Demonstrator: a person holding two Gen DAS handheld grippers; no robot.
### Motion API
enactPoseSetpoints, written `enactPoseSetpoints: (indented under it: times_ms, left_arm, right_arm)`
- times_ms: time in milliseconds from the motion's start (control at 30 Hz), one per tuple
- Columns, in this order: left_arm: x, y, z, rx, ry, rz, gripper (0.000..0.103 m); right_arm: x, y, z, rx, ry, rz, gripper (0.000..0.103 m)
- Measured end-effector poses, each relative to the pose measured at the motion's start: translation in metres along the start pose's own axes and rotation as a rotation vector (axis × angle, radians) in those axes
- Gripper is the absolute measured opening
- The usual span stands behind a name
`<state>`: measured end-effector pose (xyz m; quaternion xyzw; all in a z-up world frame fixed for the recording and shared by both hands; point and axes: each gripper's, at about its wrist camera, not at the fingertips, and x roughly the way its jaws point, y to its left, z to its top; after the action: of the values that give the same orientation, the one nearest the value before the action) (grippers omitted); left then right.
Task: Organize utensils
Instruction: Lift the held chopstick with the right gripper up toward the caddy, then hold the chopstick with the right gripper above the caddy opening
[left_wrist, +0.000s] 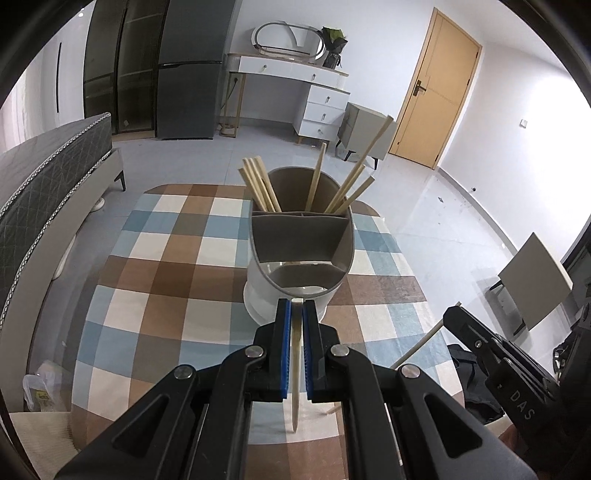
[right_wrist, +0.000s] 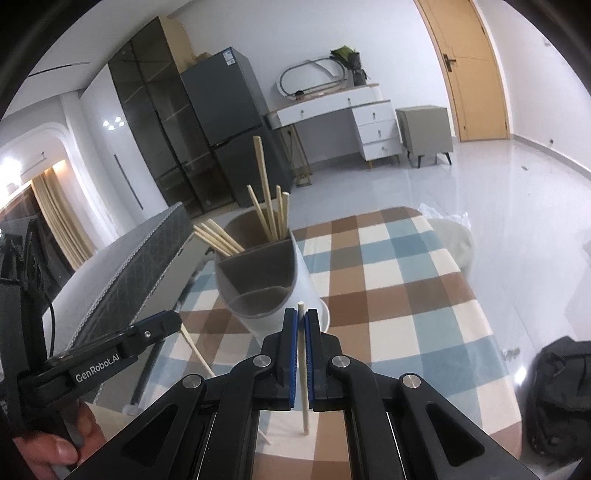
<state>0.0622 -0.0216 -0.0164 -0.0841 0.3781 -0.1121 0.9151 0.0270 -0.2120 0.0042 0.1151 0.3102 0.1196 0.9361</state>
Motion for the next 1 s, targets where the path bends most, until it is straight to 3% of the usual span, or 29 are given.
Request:
enactPoseSetpoints:
  times_ms: [333, 533, 767, 1000]
  left_arm:
    - [-0.010, 0.017, 0.003, -0.024, -0.017, -0.031, 0.002]
    - [-0.025, 0.020, 0.017, -0.028, -0.032, -0.065, 0.002]
    - [-0.051, 0.022, 0.051, -0.048, -0.080, -0.119, 0.001]
    - [-0.067, 0.017, 0.093, -0.061, -0.130, -0.163, 0.001]
  right_arm:
    - [-0.010, 0.019, -0.005, -0.021, -0.018, 0.004, 0.003]
    - [-0.021, 0.024, 0.008, -0.021, -0.067, 0.004, 0.003]
    - [-0.028, 0.027, 0.036, -0.015, -0.134, 0.015, 0.003]
    - [-0.025, 0.034, 0.085, -0.025, -0.204, 0.037, 0.003]
